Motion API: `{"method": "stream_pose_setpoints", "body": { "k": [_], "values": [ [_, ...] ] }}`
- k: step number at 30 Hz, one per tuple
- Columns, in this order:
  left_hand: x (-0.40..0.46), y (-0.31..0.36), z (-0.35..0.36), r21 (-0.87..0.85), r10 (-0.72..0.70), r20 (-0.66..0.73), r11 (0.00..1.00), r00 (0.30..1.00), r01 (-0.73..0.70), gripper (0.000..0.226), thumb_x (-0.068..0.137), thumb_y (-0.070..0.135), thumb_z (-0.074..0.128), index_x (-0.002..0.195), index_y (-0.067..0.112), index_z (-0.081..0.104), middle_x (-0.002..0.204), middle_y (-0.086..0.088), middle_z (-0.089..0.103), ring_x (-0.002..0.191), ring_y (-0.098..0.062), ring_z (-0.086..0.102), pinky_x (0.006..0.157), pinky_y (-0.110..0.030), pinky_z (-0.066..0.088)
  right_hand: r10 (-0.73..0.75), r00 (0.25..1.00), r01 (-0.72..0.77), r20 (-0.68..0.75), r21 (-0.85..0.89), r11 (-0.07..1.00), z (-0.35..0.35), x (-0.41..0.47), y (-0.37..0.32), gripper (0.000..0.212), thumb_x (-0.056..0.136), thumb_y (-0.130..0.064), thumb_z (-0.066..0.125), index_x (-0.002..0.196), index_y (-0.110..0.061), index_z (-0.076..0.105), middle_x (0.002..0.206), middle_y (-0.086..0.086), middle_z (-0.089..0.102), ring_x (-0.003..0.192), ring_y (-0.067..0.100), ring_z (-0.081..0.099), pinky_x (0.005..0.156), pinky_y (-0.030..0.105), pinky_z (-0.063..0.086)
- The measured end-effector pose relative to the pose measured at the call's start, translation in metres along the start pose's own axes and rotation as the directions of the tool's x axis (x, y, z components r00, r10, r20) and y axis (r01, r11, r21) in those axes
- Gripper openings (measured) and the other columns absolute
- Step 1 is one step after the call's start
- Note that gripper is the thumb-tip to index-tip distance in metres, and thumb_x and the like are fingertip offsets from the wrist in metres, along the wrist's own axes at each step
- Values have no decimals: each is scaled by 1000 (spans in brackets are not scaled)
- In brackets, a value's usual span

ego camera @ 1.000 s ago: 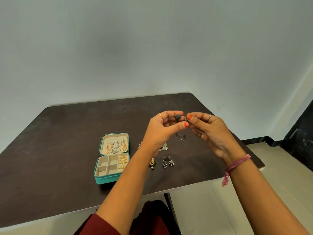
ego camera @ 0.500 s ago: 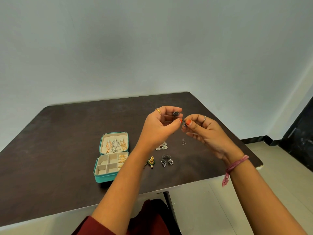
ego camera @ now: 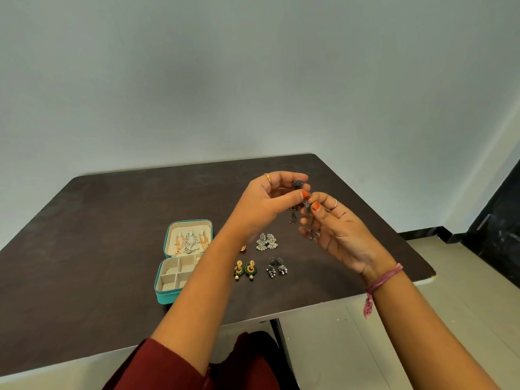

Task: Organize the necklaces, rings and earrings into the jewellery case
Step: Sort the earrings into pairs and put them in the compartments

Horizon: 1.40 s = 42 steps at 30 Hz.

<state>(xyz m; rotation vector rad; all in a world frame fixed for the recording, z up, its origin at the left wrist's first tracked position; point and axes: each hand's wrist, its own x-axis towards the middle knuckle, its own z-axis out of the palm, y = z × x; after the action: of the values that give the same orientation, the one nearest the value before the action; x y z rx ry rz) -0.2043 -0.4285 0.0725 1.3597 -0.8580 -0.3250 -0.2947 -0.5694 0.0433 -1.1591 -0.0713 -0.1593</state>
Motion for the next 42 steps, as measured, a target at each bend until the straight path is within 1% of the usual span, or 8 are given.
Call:
{"method": "stream_pose_setpoints", "body": {
  "k": [5,8,11,18,26,33,37,42],
  "values": [
    [6,-9,-2,-104,-131,-13,986,991,129,21,85,6,68,103,16,70,97,-4,73,97,-18,65,100,-49,44,45,997,-43,-57,22,999,-2,2,6,20,69,-32,71,89,-30,72,98,-4,69,87,9,63,79,28,50],
    [7,-14,-1,-125,-174,-7,977,985,172,23,85,1,66,104,13,68,97,-4,72,95,-15,66,95,-38,51,36,997,-35,-69,20,999,-3,3,10,30,65,-39,80,93,-31,71,105,-5,65,102,10,56,83,30,42],
    [7,-17,-2,-71,-168,-31,984,985,166,29,82,-2,68,107,13,67,100,-4,71,95,-13,66,93,-31,53,23,995,-22,-101,8,1000,-2,4,12,45,54,-46,88,94,-32,71,102,-8,64,100,8,54,80,29,38],
    [-1,-18,0,-67,-64,-134,996,989,55,31,84,-5,64,107,16,66,102,-2,72,98,-11,67,88,-25,52,-25,978,25,-209,1,1000,2,3,5,13,71,-31,70,83,-27,75,97,-2,71,96,12,61,80,28,39],
    [-6,-15,10,2,19,-175,1000,984,-19,32,78,0,74,104,16,66,96,-1,72,88,-9,67,81,-27,56,-123,940,66,-318,-184,981,6,5,6,22,73,-32,67,91,-24,74,94,-3,73,96,12,62,87,29,41],
    [-4,-9,6,45,19,-174,999,985,-11,30,79,2,74,103,18,67,95,4,73,86,-7,68,77,-23,55,-242,945,121,-220,-452,884,0,1,-2,20,93,-20,56,107,-18,70,91,-5,74,88,1,65,77,14,47],
    [-2,-9,2,55,-1,-128,998,992,8,32,77,5,77,103,22,68,98,2,74,87,-9,67,78,-24,55,-358,919,180,-165,-634,752,-4,2,-2,21,91,-28,55,106,-23,70,96,-4,71,92,8,65,82,18,51],
    [-1,-12,0,86,-26,-86,996,996,34,31,79,6,76,103,23,68,101,1,73,88,-12,67,80,-26,56,-303,952,199,-48,-654,729,-12,2,-6,21,86,-15,65,106,-15,72,99,0,74,98,13,68,84,23,53]
  ]
}}
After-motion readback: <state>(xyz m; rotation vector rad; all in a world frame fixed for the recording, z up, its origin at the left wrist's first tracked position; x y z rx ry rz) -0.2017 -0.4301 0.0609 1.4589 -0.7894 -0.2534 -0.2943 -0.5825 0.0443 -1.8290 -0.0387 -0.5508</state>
